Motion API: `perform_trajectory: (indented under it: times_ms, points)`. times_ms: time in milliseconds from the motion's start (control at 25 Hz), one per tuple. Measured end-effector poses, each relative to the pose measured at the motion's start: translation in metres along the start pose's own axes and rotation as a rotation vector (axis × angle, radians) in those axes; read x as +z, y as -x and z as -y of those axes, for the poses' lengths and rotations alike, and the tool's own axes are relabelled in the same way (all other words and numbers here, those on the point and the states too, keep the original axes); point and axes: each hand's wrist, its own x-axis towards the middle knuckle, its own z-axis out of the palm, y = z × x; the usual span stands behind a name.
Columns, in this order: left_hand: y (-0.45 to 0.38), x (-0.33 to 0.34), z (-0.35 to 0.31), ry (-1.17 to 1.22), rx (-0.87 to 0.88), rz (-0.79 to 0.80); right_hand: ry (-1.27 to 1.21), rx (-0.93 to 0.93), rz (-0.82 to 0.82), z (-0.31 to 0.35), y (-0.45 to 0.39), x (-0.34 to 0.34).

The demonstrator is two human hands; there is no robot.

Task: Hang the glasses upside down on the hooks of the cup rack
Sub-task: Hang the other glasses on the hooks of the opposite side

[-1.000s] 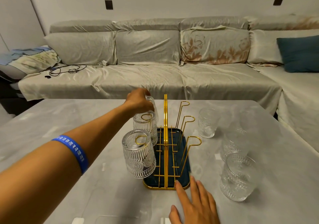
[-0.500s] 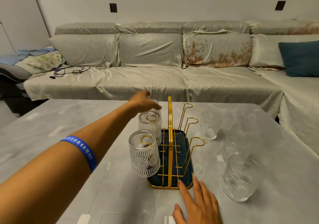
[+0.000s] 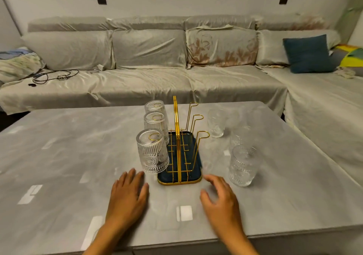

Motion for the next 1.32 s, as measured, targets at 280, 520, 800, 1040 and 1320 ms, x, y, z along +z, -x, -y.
perform_trajectory:
  times_ms: [280,520,800,1040,1320]
  points:
    - [0.008,0.0,-0.003,-0.166,0.041,0.125,-0.102,0.407,-0.221,-0.038,-0.035,-0.058]
    - [0.014,0.0,0.0,-0.207,0.074,0.155,-0.083,0.381,-0.023,-0.032,-0.051,-0.072]
    - [0.012,0.003,0.002,-0.212,0.075,0.164,-0.295,-0.007,-0.194,0.063,-0.102,-0.137]
    - [0.014,-0.002,-0.002,-0.206,0.069,0.166,-0.038,-0.224,-0.135,0.119,-0.127,-0.111]
    - [0.013,-0.002,-0.002,-0.199,0.068,0.156,0.113,-0.256,-0.012,0.091,-0.129,-0.078]
